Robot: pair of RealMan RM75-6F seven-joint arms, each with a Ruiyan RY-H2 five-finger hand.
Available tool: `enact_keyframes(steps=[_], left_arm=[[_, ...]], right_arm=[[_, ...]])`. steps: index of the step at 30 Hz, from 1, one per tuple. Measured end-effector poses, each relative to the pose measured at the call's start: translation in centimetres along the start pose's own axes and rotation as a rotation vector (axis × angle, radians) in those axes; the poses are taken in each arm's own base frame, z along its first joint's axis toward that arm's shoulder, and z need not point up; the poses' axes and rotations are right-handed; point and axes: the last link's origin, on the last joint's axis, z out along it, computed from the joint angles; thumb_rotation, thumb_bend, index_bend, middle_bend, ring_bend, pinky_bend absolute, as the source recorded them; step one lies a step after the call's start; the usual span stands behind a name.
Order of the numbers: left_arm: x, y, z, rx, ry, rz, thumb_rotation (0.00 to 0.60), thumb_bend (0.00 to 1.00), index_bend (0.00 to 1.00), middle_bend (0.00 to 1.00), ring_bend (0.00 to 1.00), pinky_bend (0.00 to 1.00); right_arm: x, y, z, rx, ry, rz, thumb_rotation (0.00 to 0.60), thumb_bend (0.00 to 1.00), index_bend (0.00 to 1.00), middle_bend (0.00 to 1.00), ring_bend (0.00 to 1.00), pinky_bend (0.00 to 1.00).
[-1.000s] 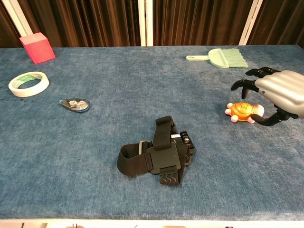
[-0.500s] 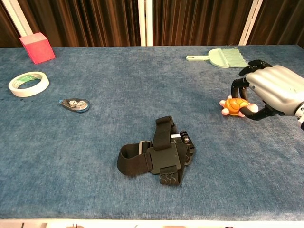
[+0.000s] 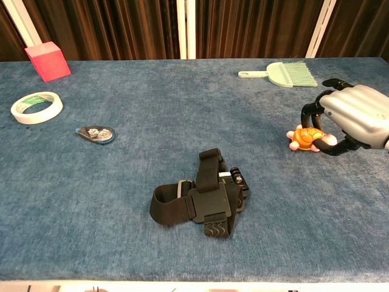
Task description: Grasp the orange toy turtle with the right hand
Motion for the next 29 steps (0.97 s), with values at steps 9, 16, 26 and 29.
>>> enact_keyframes(steps=[9,16,26,29], left_arm=[[0.1,0.1,0.0,-0.001,0.005,0.001,0.6,0.0,0.08,0.0,0.0,0.02],[0.4,0.4,-0.3,-0.006,0.016,0.0,0.6,0.0,0.08,0.0,0.0,0.02],[0.9,0.9,-0.6,-0.014,0.032,0.003,0.6,0.0,0.08,0.0,0.0,0.02],[0.8,1.0,-0.7,-0.019,0.034,0.006,0.6,0.0,0.08,0.0,0.0,0.02]], right_arm=[[1.4,0.8,-0.5,-0.016,0.0,-0.005,0.6,0.27,0.01,0.05,0.0,0.0],[3.6,3.4,-3.0,-0.089,0.091,0.046,0.6,0.16,0.0,0.0,0.0,0.0],[5.4,10.1,-13.5,-0.289,0.156,0.147,0.6,0.16,0.0,0.0,0.0,0.0],[5.2,11.1,-15.7,-0.332,0.153,0.183,0.6,0.16,0.0,0.0,0.0,0.0]])
